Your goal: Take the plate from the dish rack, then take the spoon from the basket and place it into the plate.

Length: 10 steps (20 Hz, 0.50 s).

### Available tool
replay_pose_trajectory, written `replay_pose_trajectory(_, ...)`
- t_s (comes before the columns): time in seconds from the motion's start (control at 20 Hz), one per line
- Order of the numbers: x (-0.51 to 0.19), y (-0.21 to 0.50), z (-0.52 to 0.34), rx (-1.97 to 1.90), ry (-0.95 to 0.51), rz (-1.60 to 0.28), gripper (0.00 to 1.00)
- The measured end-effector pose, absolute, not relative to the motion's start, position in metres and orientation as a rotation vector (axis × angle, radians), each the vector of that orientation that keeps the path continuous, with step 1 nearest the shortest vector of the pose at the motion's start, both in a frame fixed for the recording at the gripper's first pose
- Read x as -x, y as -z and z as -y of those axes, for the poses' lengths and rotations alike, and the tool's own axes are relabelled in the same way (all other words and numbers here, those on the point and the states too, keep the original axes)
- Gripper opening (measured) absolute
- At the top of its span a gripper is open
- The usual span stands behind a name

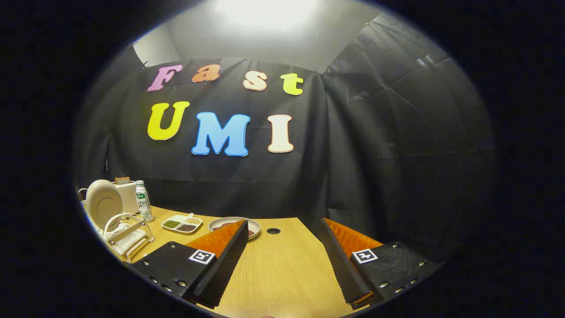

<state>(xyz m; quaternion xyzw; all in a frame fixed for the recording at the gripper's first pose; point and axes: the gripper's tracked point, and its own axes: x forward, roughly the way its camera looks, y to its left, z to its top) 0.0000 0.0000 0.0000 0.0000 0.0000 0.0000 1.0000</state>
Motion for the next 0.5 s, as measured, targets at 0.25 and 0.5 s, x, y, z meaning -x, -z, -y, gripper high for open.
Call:
replay_pose_trajectory(0.25,0.039,-0.041,-0.049,-0.008,-0.001,0.003,0.97)
replay_pose_trajectory(0.5,0.063,-0.08,-0.141,-0.012,-0.085,0.001,0.98)
